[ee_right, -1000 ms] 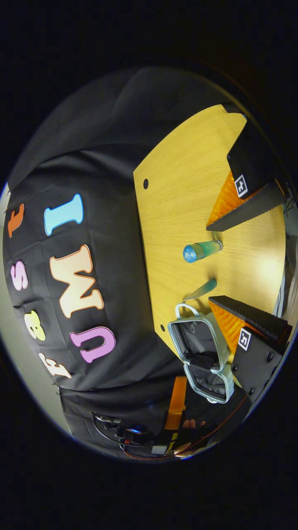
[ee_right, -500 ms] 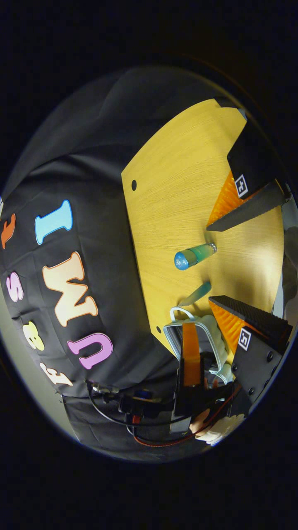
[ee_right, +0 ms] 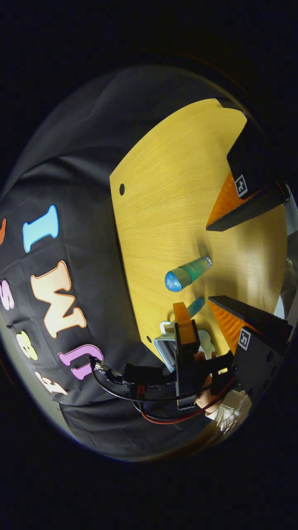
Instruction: First open the suitcase, pack the skin care products into it, and then close the suitcase.
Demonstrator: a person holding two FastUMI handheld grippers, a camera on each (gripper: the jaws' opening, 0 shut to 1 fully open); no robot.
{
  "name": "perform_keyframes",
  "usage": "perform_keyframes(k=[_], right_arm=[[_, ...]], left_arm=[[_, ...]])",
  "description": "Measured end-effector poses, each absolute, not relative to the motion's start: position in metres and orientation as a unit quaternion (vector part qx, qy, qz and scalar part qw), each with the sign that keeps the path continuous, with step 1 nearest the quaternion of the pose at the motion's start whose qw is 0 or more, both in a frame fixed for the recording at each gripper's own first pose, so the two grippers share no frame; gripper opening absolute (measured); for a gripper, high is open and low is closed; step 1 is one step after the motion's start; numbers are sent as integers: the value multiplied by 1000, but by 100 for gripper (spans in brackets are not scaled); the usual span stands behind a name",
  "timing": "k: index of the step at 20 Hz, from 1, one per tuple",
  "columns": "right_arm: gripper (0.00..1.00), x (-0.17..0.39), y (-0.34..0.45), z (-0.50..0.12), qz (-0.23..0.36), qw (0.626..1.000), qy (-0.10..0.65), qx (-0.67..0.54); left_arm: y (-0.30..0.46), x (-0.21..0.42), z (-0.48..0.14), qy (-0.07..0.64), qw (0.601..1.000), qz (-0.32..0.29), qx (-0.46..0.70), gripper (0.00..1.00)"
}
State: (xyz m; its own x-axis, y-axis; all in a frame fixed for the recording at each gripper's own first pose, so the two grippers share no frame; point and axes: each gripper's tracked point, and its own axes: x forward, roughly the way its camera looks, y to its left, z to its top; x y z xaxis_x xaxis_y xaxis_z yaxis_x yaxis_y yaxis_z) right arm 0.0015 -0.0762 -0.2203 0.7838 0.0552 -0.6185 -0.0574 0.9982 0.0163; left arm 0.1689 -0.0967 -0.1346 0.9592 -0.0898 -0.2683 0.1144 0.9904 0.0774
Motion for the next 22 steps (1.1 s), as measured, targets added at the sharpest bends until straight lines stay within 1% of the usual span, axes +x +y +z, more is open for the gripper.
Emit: perform_keyframes(k=[2, 3, 4, 5, 6, 7, 8, 9, 10, 11, 12, 13, 15, 16, 17, 18, 19, 20, 22], right_arm=[[94, 4, -79, -226, 30, 942, 335, 0], [98, 6, -80, -229, 32, 941, 338, -2], [98, 9, -79, -230, 35, 940, 339, -4], [98, 12, -77, -232, 39, 940, 340, -7], [94, 13, -76, -235, 43, 939, 341, -11], [94, 15, -75, -236, 47, 938, 342, -14], [98, 17, -74, -240, 51, 937, 345, -18], [94, 19, -73, -243, 54, 936, 347, -20], [98, 21, -71, -246, 58, 935, 350, -22], [98, 23, -70, -248, 61, 934, 352, -23], [93, 24, -68, -251, 65, 932, 355, -25], [98, 25, -67, -252, 68, 932, 356, -26], [98, 28, -65, -255, 74, 931, 356, -31], [93, 31, -63, -256, 77, 931, 355, -35], [98, 36, -61, -258, 80, 930, 355, -37], [98, 40, -59, -261, 84, 930, 357, -38], [93, 43, -57, -263, 88, 930, 356, -38], [98, 47, -54, -265, 91, 930, 354, -40], [98, 56, -51, -271, 99, 931, 348, -50]], left_arm=[[-95, 178, -142, 136, 989, -44, 32, 93], [-92, 182, -148, 141, 989, -37, 33, 82], [-89, 185, -153, 145, 988, -30, 38, 84], [-86, 187, -157, 148, 988, -25, 41, 72], [-86, 189, -162, 152, 987, -24, 39, 70], [-84, 190, -163, 150, 988, -21, 34, 61], [-86, 192, -162, 146, 989, -24, 28, 52], [-84, 196, -157, 134, 990, -19, 26, 43], [-83, 194, -152, 125, 992, -22, 26, 32], [-85, 196, -155, 130, 991, -30, 24, 25], [-86, 197, -154, 131, 991, -36, 20, 22], [-89, 197, -152, 132, 990, -46, 16, 21], [-91, 192, -150, 137, 989, -56, 14, 19], [-95, 189, -144, 134, 989, -61, 19, 19], [-96, 183, -137, 133, 989, -66, 23, 20], [-99, 178, -127, 130, 989, -71, 28, 19], [-101, 172, -117, 124, 989, -76, 32, 19], [-102, 166, -106, 119, 989, -80, 30, 19], [-103, 151, -85, 118, 989, -88, 21, 19]])
